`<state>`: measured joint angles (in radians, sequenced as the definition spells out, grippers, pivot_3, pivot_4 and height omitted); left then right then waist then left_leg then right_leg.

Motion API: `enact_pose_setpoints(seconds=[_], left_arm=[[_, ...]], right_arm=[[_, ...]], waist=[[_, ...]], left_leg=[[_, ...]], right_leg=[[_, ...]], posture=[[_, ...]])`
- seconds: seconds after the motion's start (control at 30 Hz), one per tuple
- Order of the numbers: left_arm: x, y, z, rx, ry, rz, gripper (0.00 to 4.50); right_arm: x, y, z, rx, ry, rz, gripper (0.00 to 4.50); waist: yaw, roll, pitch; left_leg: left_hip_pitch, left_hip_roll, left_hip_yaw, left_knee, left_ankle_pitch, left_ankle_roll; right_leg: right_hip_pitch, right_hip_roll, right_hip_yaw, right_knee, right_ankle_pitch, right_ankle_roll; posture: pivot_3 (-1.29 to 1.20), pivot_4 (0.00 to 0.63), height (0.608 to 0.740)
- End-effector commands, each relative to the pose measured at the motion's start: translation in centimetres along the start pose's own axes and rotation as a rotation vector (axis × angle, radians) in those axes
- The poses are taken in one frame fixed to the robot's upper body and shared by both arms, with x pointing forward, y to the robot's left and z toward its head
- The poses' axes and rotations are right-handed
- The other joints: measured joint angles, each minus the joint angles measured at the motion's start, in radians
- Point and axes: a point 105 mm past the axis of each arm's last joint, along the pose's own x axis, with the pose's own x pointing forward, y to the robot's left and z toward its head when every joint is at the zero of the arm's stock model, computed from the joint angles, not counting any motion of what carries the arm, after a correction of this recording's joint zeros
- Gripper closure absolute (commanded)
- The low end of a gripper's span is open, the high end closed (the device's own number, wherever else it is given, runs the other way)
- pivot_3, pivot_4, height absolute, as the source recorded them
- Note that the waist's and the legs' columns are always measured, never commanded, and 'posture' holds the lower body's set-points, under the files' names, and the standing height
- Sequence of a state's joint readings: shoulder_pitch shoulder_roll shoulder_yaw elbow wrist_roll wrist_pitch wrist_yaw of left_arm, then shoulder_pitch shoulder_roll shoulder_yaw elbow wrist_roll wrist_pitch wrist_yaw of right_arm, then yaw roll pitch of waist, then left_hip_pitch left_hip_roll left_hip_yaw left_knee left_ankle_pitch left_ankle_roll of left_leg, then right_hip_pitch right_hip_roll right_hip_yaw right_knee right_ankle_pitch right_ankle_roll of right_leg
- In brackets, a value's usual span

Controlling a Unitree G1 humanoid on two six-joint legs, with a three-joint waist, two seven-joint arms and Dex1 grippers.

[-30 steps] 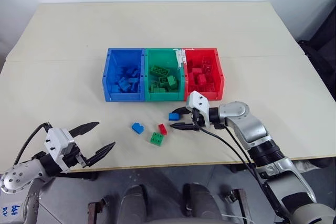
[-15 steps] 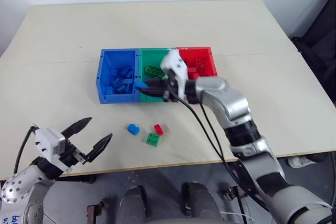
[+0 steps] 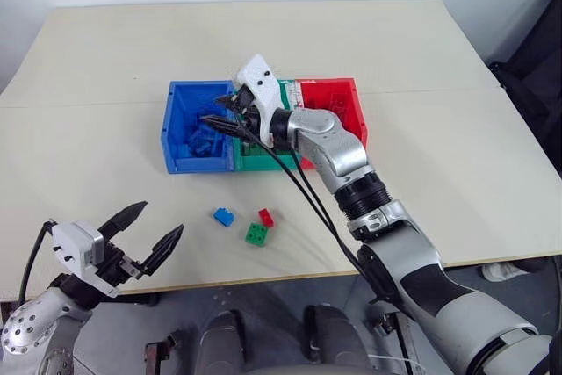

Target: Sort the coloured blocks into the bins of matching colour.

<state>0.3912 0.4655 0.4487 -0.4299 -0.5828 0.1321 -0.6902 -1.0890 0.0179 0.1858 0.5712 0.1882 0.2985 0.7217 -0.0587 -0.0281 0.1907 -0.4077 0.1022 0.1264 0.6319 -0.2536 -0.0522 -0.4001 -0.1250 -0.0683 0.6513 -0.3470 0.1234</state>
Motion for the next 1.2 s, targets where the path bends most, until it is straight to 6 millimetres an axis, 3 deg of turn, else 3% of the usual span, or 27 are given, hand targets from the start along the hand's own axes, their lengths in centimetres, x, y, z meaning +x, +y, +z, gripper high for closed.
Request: enact_pose_setpoints(seconds=[0.03,0.1,0.37,0.53,0.7,0.77,0.9,1.03,1.2], left_arm=[[0.6,-0.5,0.8,0.035,-0.02,-0.038,0.0],[1.0,-0.4,0.8,0.035,-0.022,-0.06,0.0],[2.8,-0.9,0.0,0.045,0.038,-0.234,0.0],[4.5,-1.3,-0.3,0.101,0.068,-0.357,0.0],[7.5,-1.5,0.9,0.167,0.019,-0.464,0.0],[7.8,-1.3,1.2,0.18,0.015,-0.487,0.0],[7.3,0.0,1.5,0.177,0.026,-0.471,0.0],[4.8,2.3,0.6,0.203,0.084,-0.407,0.0],[2.3,4.6,0.4,0.232,0.143,-0.353,0.0]], right_arm=[[-2.1,0.1,1.9,-0.033,-0.097,0.057,0.57],[-4.3,0.2,1.7,-0.055,-0.104,0.101,0.02],[-16.2,2.2,-1.9,-0.151,-0.044,0.244,0.02],[-22.0,2.4,-4.4,-0.174,-0.009,0.175,0.02],[-29.8,1.9,-7.0,-0.18,0.105,0.05,0.02],[-31.4,2.0,-7.4,-0.186,0.136,0.028,0.02],[-32.0,2.4,-7.4,-0.158,0.127,0.015,0.02],[-30.9,2.5,-6.9,-0.063,0.091,0.025,0.02],[-29.8,2.7,-6.7,-0.087,0.075,0.063,0.02]], waist=[[0.001,0.0,0.0],[0.007,0.0,0.0],[0.029,0.0,0.0],[0.028,0.0,0.0],[0.048,0.0,0.0],[0.056,0.0,0.0],[0.042,0.0,0.0],[0.026,0.0,0.0],[0.034,0.0,0.0]], left_leg=[[0.0,0.0,0.0,0.0,0.0,0.0],[0.0,0.0,0.0,0.0,0.0,0.0],[-0.001,0.0,0.0,0.0,-0.001,-0.001],[0.001,0.001,0.003,-0.001,-0.002,-0.002],[0.002,0.001,0.004,0.002,-0.002,-0.001],[0.002,0.001,0.004,0.004,-0.002,-0.001],[0.005,0.002,0.005,0.005,-0.001,-0.001],[0.005,0.003,0.005,0.005,-0.001,-0.001],[0.005,0.003,0.005,0.005,-0.002,-0.001]], right_leg=[[0.0,0.0,0.0,0.0,0.0,0.0],[0.0,0.0,0.0,0.0,0.0,0.0],[0.001,0.0,-0.002,-0.006,0.0,0.0],[0.001,0.001,-0.003,-0.006,0.0,0.0],[0.005,0.001,-0.003,-0.008,0.0,0.001],[0.006,0.001,-0.003,-0.009,0.0,0.001],[0.006,0.001,-0.003,-0.007,0.0,0.001],[0.006,0.001,-0.003,-0.006,0.0,0.001],[0.006,0.001,-0.003,-0.006,0.0,0.001]], posture=[[0.0,0.15,0.74],[0.0,0.15,0.74],[0.0,0.15,0.74],[0.0,0.15,0.74],[0.0,0.15,0.74],[0.0,0.15,0.74],[0.0,0.15,0.74],[0.0,0.15,0.74],[0.0,0.15,0.74]])
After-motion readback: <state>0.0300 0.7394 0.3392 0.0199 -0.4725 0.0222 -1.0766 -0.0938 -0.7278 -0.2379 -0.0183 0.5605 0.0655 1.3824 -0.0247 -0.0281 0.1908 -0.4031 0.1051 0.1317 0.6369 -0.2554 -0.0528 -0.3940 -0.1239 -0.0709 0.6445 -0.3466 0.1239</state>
